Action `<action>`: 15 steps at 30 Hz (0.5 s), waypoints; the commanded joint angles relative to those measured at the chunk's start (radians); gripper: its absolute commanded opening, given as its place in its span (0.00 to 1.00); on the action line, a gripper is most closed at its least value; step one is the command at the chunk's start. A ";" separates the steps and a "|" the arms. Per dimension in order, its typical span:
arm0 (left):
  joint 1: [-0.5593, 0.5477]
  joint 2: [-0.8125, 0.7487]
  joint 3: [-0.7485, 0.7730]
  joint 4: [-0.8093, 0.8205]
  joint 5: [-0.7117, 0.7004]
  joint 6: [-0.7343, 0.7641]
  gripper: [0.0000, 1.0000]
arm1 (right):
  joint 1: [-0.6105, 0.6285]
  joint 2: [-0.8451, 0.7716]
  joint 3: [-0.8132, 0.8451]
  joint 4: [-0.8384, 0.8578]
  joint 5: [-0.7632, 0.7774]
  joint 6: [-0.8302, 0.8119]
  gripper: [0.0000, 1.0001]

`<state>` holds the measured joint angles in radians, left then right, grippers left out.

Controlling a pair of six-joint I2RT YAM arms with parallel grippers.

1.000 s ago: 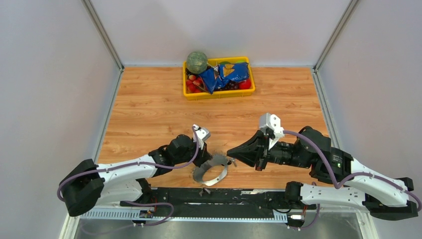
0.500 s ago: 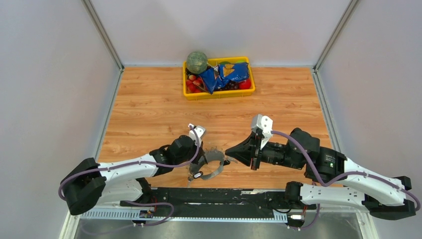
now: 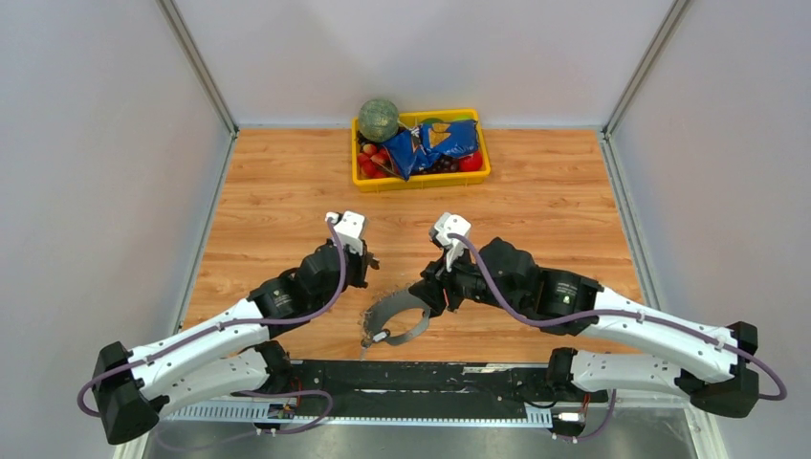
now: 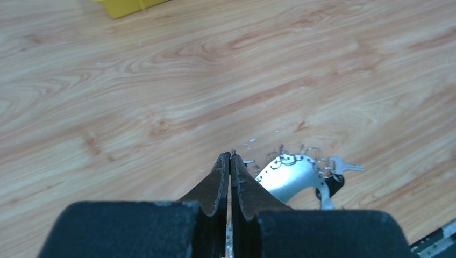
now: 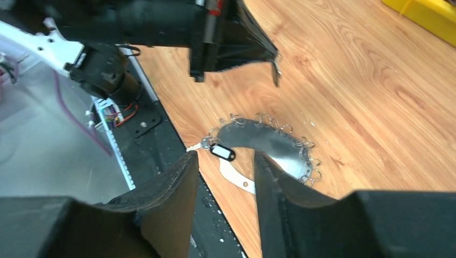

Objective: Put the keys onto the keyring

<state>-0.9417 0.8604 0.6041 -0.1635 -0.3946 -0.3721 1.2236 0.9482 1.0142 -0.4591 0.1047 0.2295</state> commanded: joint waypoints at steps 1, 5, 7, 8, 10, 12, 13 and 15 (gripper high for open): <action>-0.001 -0.036 0.048 -0.139 -0.152 0.012 0.04 | -0.054 0.048 -0.009 0.039 -0.020 0.039 0.49; 0.002 -0.080 0.052 -0.158 -0.183 -0.008 0.04 | -0.112 0.105 -0.026 0.077 -0.063 0.060 0.56; 0.008 -0.103 0.052 -0.164 -0.187 -0.011 0.05 | -0.154 0.139 -0.037 0.102 -0.087 0.085 0.57; 0.010 -0.111 0.051 -0.167 -0.188 -0.011 0.05 | -0.177 0.165 -0.045 0.114 -0.122 0.101 0.57; 0.017 -0.132 0.047 -0.169 -0.183 -0.007 0.05 | -0.209 0.210 -0.056 0.142 -0.144 0.127 0.57; 0.023 -0.153 0.039 -0.167 -0.173 -0.003 0.03 | -0.225 0.266 -0.057 0.156 -0.145 0.151 0.57; 0.026 -0.168 0.034 -0.166 -0.170 -0.001 0.03 | -0.230 0.294 -0.054 0.159 -0.143 0.161 0.57; 0.030 -0.191 0.027 -0.163 -0.166 0.007 0.03 | -0.235 0.353 -0.049 0.170 -0.144 0.183 0.58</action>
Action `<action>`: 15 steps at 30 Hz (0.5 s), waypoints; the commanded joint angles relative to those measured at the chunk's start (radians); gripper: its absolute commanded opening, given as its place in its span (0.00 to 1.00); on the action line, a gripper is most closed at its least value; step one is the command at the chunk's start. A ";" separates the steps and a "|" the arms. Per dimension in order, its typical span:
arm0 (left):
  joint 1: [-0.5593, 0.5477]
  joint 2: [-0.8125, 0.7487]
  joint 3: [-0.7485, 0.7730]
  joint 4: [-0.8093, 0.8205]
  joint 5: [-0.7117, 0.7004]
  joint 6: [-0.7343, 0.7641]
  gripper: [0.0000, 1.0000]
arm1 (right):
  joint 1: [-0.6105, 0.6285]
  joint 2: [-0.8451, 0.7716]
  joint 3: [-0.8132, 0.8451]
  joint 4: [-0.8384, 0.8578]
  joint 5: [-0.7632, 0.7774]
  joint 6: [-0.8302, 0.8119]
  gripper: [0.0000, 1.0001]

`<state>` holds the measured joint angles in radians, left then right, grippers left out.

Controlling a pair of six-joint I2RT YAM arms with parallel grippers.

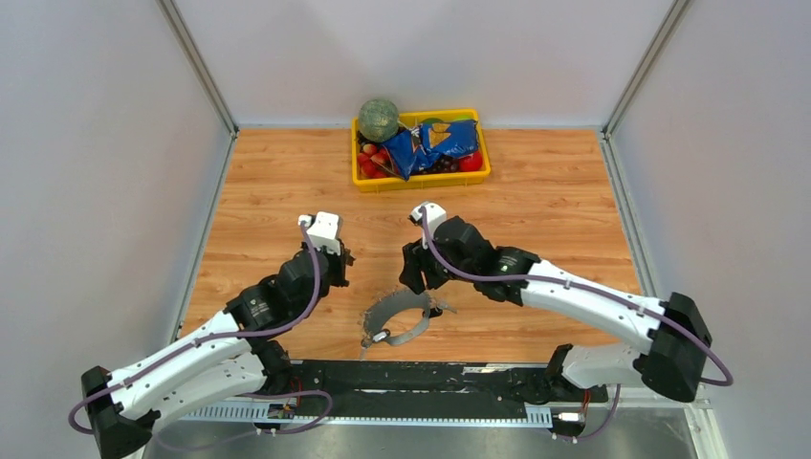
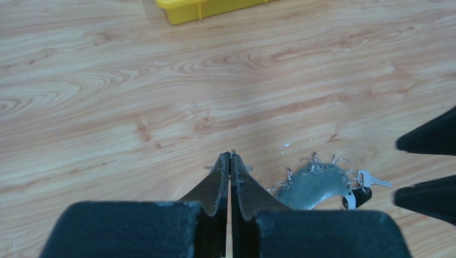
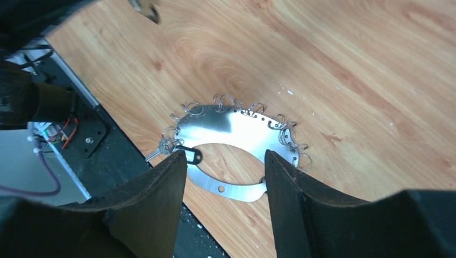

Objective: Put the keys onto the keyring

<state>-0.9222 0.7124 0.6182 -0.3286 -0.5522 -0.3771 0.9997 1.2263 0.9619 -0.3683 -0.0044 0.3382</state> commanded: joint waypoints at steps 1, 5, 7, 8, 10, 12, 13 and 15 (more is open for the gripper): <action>0.011 -0.051 0.010 0.004 -0.009 0.014 0.03 | -0.014 0.104 0.005 0.086 -0.034 0.085 0.59; 0.015 -0.094 -0.002 0.012 -0.006 0.021 0.01 | -0.025 0.210 0.016 0.104 -0.033 0.139 0.60; 0.014 -0.107 -0.010 0.014 -0.003 0.017 0.00 | -0.028 0.250 0.016 0.109 -0.028 0.175 0.60; 0.014 -0.110 -0.012 0.016 -0.002 0.013 0.00 | -0.029 0.267 0.014 0.113 -0.025 0.194 0.60; 0.014 -0.122 -0.023 0.026 0.007 0.007 0.00 | -0.031 0.291 0.006 0.123 -0.020 0.235 0.60; 0.014 -0.131 -0.033 0.036 0.015 0.003 0.00 | -0.031 0.310 -0.008 0.142 -0.020 0.282 0.60; 0.014 -0.135 -0.039 0.037 0.020 0.002 0.00 | -0.031 0.319 -0.014 0.151 -0.023 0.302 0.60; 0.014 -0.136 -0.043 0.042 0.027 0.002 0.00 | -0.031 0.336 -0.024 0.168 -0.032 0.336 0.60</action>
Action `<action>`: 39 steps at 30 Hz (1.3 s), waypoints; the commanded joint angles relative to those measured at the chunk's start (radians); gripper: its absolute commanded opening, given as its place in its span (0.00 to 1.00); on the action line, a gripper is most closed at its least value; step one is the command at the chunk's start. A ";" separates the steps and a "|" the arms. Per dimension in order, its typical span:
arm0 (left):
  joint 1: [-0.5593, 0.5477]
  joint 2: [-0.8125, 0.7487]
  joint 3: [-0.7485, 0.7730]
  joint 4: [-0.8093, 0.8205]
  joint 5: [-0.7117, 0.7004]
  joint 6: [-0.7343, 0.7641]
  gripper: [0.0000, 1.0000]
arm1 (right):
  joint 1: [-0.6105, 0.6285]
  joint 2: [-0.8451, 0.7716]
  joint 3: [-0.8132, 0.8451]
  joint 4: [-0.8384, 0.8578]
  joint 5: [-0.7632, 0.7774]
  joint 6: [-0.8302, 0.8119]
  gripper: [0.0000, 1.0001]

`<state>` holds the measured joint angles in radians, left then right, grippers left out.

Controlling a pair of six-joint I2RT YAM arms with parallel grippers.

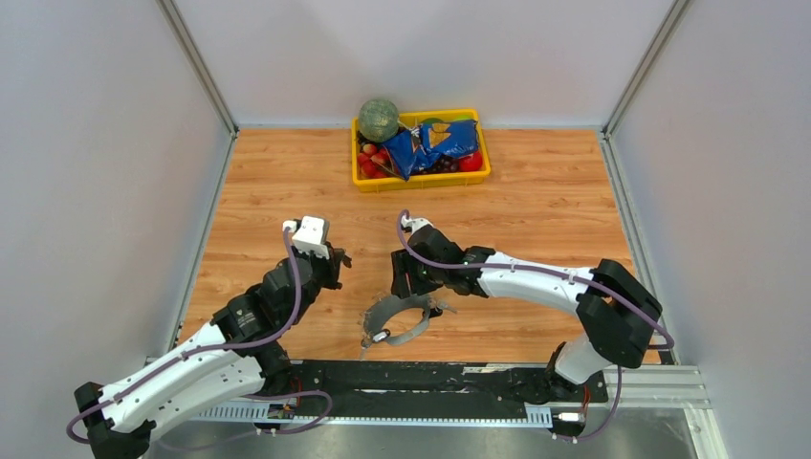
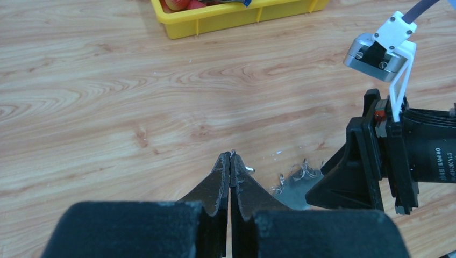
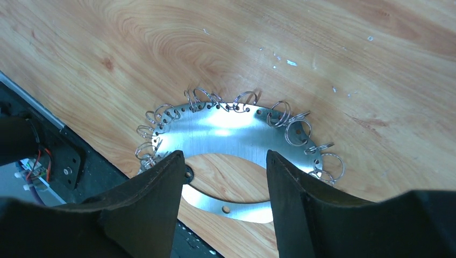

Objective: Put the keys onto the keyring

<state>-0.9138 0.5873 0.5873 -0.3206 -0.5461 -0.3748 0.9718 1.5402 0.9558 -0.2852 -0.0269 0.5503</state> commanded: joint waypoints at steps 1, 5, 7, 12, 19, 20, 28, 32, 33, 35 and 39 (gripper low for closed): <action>0.006 -0.011 -0.013 0.035 0.024 0.000 0.00 | -0.003 0.030 -0.021 0.094 -0.019 0.138 0.60; 0.006 -0.015 -0.017 0.044 0.045 0.003 0.00 | -0.003 0.063 -0.024 0.116 -0.041 0.191 0.57; 0.006 -0.018 -0.019 0.048 0.056 0.002 0.00 | -0.003 0.073 -0.031 0.124 -0.038 0.217 0.56; 0.006 -0.031 -0.024 0.049 0.083 -0.002 0.00 | -0.003 0.074 -0.071 0.159 -0.017 0.296 0.52; 0.006 -0.041 -0.028 0.053 0.106 -0.006 0.00 | -0.004 0.104 -0.089 0.182 0.004 0.348 0.51; 0.006 -0.041 -0.029 0.054 0.108 -0.007 0.00 | -0.004 0.108 -0.090 0.188 0.009 0.357 0.51; 0.006 -0.044 -0.032 0.051 0.118 -0.009 0.00 | -0.005 0.115 -0.102 0.200 0.084 0.394 0.48; 0.006 -0.043 -0.032 0.051 0.120 -0.010 0.00 | -0.009 0.113 -0.112 0.205 0.106 0.408 0.48; 0.006 -0.042 -0.031 0.051 0.121 -0.010 0.00 | -0.009 0.113 -0.114 0.207 0.110 0.410 0.48; 0.007 -0.039 -0.030 0.052 0.122 -0.010 0.00 | -0.013 0.113 -0.120 0.210 0.118 0.416 0.47; 0.006 -0.033 -0.031 0.055 0.125 -0.009 0.00 | -0.020 0.109 -0.135 0.220 0.137 0.430 0.45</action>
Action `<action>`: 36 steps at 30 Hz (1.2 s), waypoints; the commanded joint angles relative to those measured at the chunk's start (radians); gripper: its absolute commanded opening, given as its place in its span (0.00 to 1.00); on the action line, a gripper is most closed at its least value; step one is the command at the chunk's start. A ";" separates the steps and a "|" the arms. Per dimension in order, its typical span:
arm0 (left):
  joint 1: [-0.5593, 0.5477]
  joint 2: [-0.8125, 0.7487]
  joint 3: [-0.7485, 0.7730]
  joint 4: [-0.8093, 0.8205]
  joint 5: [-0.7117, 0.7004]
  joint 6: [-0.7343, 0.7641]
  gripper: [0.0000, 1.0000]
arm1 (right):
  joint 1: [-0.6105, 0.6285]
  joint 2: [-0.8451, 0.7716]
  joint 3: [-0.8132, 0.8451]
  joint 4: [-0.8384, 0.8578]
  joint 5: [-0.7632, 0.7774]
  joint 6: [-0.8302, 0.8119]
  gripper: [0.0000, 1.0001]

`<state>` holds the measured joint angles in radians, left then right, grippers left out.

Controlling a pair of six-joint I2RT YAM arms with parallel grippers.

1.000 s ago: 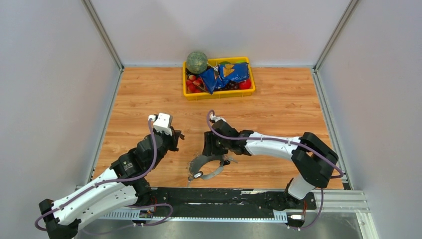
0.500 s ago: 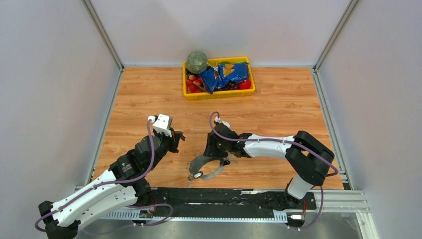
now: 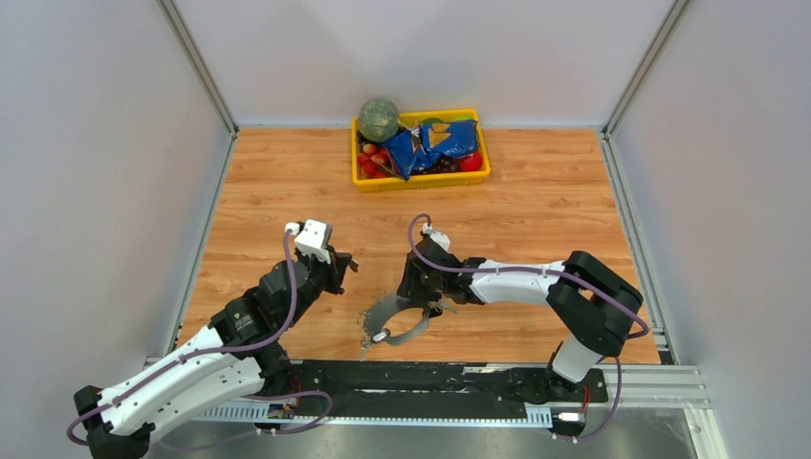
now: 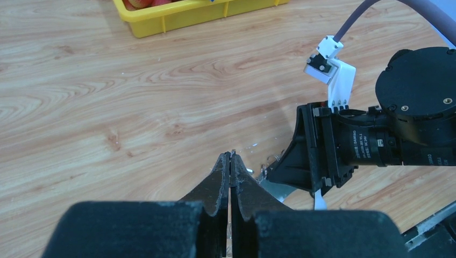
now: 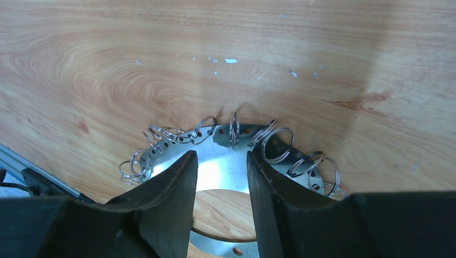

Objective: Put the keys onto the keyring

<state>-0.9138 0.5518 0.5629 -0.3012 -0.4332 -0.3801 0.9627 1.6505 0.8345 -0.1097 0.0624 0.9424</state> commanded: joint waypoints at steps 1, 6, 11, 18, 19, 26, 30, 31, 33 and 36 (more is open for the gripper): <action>0.006 0.005 -0.007 0.036 0.011 -0.002 0.00 | -0.013 -0.003 -0.017 0.047 0.052 0.040 0.44; 0.006 0.012 -0.004 0.037 0.012 -0.002 0.00 | -0.023 -0.005 -0.032 0.070 0.057 0.051 0.42; 0.006 0.013 -0.005 0.037 0.013 -0.001 0.00 | -0.030 -0.005 -0.031 0.073 0.064 0.048 0.39; 0.006 0.015 -0.005 0.038 0.013 -0.001 0.00 | -0.033 -0.002 -0.023 0.073 0.078 0.041 0.35; 0.006 0.016 -0.005 0.038 0.012 -0.001 0.00 | -0.033 -0.003 -0.023 0.073 0.080 0.041 0.34; 0.006 0.020 -0.007 0.039 0.016 -0.002 0.00 | -0.033 -0.006 -0.017 0.076 0.093 0.039 0.27; 0.006 0.019 -0.007 0.039 0.018 -0.002 0.00 | -0.033 -0.006 -0.017 0.077 0.098 0.040 0.24; 0.006 0.019 -0.007 0.039 0.018 -0.002 0.00 | -0.033 -0.006 -0.016 0.077 0.097 0.041 0.24; 0.006 0.019 -0.007 0.039 0.017 -0.002 0.00 | -0.033 -0.004 -0.014 0.078 0.099 0.042 0.23; 0.006 0.019 -0.007 0.039 0.019 -0.001 0.00 | -0.034 0.000 -0.005 0.079 0.101 0.041 0.22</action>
<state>-0.9138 0.5713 0.5625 -0.2955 -0.4271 -0.3801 0.9344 1.6505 0.8139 -0.0685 0.1387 0.9718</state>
